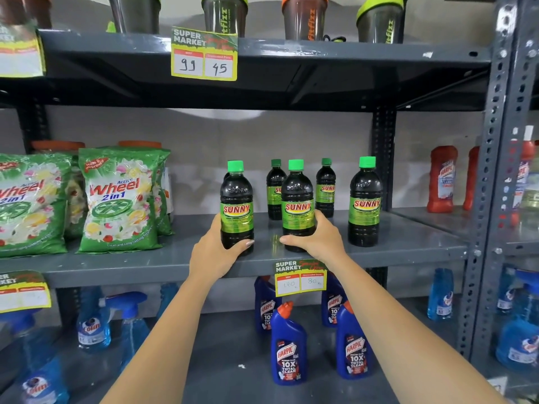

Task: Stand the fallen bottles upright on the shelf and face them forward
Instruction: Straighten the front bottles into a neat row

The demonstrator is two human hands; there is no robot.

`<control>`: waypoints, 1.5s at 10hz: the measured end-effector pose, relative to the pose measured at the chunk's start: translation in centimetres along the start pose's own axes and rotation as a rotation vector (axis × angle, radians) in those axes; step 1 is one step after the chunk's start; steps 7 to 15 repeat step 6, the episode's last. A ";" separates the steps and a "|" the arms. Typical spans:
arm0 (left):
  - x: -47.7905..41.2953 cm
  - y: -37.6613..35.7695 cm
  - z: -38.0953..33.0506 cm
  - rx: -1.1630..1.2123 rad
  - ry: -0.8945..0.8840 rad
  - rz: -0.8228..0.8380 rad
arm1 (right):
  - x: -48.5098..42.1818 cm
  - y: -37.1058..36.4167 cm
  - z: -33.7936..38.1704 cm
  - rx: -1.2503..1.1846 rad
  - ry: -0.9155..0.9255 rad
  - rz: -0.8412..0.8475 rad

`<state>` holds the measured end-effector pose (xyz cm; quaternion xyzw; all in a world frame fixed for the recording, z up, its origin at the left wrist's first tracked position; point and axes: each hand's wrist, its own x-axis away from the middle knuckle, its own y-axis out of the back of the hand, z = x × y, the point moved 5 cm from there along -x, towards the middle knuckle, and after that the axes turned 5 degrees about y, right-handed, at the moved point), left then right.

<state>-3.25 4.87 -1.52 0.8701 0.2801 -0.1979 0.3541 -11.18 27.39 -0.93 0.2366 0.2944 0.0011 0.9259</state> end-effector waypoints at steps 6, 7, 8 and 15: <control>0.2 0.5 -0.1 0.166 -0.043 0.035 | 0.4 0.0 0.5 -0.078 -0.007 0.010; 0.2 0.5 -0.1 0.166 -0.043 0.035 | 0.4 0.0 0.5 -0.078 -0.007 0.010; 0.2 0.5 -0.1 0.166 -0.043 0.035 | 0.4 0.0 0.5 -0.078 -0.007 0.010; 0.2 0.5 -0.1 0.166 -0.043 0.035 | 0.4 0.0 0.5 -0.078 -0.007 0.010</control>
